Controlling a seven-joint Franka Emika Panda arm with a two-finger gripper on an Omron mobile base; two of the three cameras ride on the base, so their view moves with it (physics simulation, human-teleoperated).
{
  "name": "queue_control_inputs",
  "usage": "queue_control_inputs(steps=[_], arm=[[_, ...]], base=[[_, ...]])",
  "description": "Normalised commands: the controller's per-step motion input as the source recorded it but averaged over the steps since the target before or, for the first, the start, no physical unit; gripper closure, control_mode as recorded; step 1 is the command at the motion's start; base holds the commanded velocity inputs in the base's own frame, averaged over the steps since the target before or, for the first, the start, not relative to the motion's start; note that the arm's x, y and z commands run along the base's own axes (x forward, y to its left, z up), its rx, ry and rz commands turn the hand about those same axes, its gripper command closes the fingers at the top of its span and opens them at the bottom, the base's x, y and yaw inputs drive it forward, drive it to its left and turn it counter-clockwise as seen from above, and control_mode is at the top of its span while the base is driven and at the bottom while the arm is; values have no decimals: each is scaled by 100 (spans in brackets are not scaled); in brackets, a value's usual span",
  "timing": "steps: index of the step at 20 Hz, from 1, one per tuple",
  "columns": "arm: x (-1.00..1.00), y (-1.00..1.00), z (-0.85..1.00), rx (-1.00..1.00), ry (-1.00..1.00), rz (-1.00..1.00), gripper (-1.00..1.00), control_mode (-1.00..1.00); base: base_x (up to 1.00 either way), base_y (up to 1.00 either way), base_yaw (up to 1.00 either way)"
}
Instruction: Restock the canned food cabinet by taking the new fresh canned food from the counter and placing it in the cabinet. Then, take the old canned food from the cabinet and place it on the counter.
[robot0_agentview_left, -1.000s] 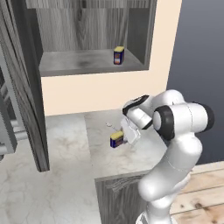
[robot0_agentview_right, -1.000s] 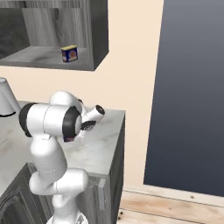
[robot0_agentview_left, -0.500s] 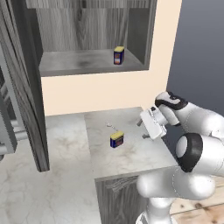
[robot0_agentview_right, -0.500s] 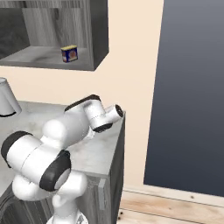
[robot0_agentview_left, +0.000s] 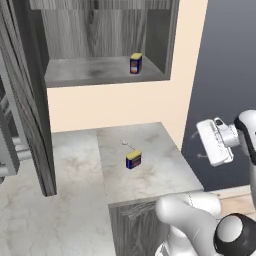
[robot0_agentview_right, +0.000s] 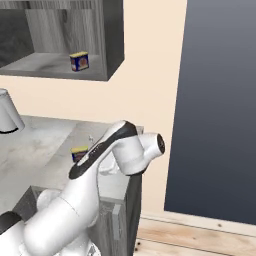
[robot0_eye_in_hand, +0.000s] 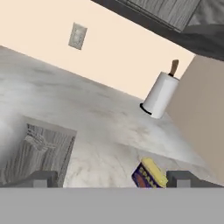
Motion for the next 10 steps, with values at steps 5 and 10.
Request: queue_control_inputs(steps=[5,10], arm=[[-98,-20,100,4,-38,0,-100,-100],[-76,-38,60,19,-32,13,-100,-100]], base=[[0,0,0],[0,0,0]])
